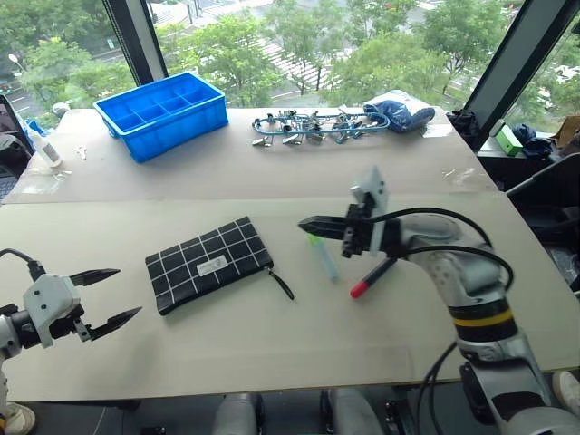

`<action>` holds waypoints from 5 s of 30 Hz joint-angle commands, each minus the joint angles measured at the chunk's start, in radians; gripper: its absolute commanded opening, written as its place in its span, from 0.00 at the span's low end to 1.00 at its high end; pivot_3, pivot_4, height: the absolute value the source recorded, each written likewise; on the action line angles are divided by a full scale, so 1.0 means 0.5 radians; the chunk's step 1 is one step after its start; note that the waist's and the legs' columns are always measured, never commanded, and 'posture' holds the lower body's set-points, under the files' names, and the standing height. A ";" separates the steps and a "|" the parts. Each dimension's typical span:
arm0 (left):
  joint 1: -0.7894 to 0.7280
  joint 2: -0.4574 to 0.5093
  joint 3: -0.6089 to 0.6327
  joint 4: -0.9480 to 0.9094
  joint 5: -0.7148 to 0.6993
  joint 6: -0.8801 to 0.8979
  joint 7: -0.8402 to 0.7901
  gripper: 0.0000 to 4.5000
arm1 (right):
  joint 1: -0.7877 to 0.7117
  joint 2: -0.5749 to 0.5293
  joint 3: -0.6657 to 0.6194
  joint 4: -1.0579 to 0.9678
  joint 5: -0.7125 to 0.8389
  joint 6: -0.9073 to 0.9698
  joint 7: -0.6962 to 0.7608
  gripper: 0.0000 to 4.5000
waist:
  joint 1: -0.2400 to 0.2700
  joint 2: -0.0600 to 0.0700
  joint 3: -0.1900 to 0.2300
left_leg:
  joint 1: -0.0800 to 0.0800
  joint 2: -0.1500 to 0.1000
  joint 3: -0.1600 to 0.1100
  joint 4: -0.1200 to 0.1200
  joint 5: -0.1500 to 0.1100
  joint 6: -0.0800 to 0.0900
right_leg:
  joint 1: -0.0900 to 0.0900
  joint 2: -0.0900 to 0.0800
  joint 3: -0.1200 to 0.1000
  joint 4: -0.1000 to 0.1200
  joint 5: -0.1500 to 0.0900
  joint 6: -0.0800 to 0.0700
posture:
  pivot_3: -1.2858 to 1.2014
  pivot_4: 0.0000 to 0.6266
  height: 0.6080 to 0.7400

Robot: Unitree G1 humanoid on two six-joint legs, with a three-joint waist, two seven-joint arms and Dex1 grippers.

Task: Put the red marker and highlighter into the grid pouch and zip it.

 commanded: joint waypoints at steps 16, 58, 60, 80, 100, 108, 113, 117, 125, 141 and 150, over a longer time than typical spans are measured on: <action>-0.229 0.070 -0.372 0.266 0.225 -0.409 0.000 1.00 | -0.348 0.431 0.561 1.093 -0.975 -0.804 -0.158 0.02 | -0.002 -0.001 -0.001 | -0.008 0.001 0.008 0.001 0.007 -0.011 | -0.010 0.001 -0.006 0.006 0.001 0.000 | 0.52 0.24 1.00; -0.636 -0.078 -0.741 0.375 0.145 -0.433 0.047 0.01 | -0.401 0.465 0.381 1.254 -1.135 -0.911 -0.193 0.00 | 0.001 -0.001 -0.001 | -0.001 0.001 0.007 0.002 0.009 -0.013 | -0.009 0.002 -0.006 0.021 -0.001 -0.004 | 0.52 0.24 1.00; -0.626 -0.092 -0.727 0.340 0.099 -0.340 0.045 0.01 | -0.431 0.504 0.278 1.282 -1.067 -0.849 -0.238 0.00 | 0.000 -0.001 -0.001 | -0.001 0.001 0.007 0.002 0.009 -0.013 | -0.009 0.002 -0.005 0.022 -0.001 -0.004 | 0.52 0.24 1.00; -0.643 -0.352 -0.453 -0.183 -0.273 0.590 0.489 0.00 | -0.229 -0.063 -0.262 0.111 -0.333 0.429 -0.004 0.79 | 0.000 -0.002 -0.002 | -0.008 0.002 0.002 0.001 0.007 -0.010 | -0.010 0.002 -0.008 0.024 -0.001 -0.003 | 0.52 0.24 1.00; -0.658 -0.393 -0.501 -0.381 -0.245 0.913 0.477 0.00 | -0.288 0.387 -0.086 0.564 -0.603 0.250 -0.678 0.79 | -0.032 -0.002 -0.001 | -0.005 0.001 0.004 0.001 0.009 -0.014 | -0.011 0.004 -0.003 0.021 -0.001 -0.003 | 0.52 0.24 1.00; -0.647 -0.417 -0.486 -0.413 -0.251 0.940 0.487 0.00 | -0.370 0.497 -0.067 0.756 -0.645 0.154 -0.686 0.79 | -0.032 -0.002 -0.001 | -0.006 0.001 0.004 0.001 0.009 -0.014 | -0.010 0.004 -0.003 0.021 -0.001 -0.003 | 0.52 0.24 1.00; -0.625 -0.426 -0.472 -0.461 -0.267 0.966 0.504 0.00 | -0.406 0.538 -0.064 0.885 -0.670 0.052 -0.690 0.68 | -0.038 -0.002 -0.001 | -0.006 0.001 0.004 0.001 0.009 -0.014 | -0.011 0.004 -0.003 0.021 -0.001 -0.003 | 0.52 0.24 1.00; -0.613 -0.429 -0.459 -0.493 -0.276 0.992 0.515 0.00 | -0.426 0.553 -0.079 0.946 -0.677 -0.017 -0.681 0.40 | -0.048 -0.002 -0.001 | -0.005 0.001 0.004 0.000 0.010 -0.014 | -0.010 0.004 -0.003 0.022 -0.001 -0.003 | 0.52 0.24 1.00; -0.614 -0.423 -0.434 -0.525 -0.284 1.031 0.530 0.00 | -0.432 0.569 -0.078 0.950 -0.684 -0.079 -0.640 0.01 | -0.049 -0.002 -0.001 | -0.006 0.001 0.003 0.000 0.011 -0.017 | -0.011 0.004 -0.003 0.022 -0.001 -0.003 | 0.52 0.24 1.00; -0.661 -0.465 -0.451 -0.516 -0.273 1.053 0.541 0.00 | -0.424 0.716 0.373 0.725 -0.782 -0.027 -0.365 0.01 | -0.051 -0.001 -0.001 | -0.006 0.001 0.003 0.000 0.011 -0.017 | -0.011 0.004 -0.004 0.025 -0.001 -0.003 | 0.52 0.24 1.00; -0.659 -0.487 -0.455 -0.521 -0.272 1.060 0.539 0.00 | -0.595 0.904 0.355 0.843 -0.750 -0.086 -0.276 0.01 | -0.058 -0.001 -0.001 | -0.006 0.002 0.002 -0.001 0.011 -0.018 | -0.011 0.005 -0.004 0.026 -0.001 -0.003 | 0.52 0.24 1.00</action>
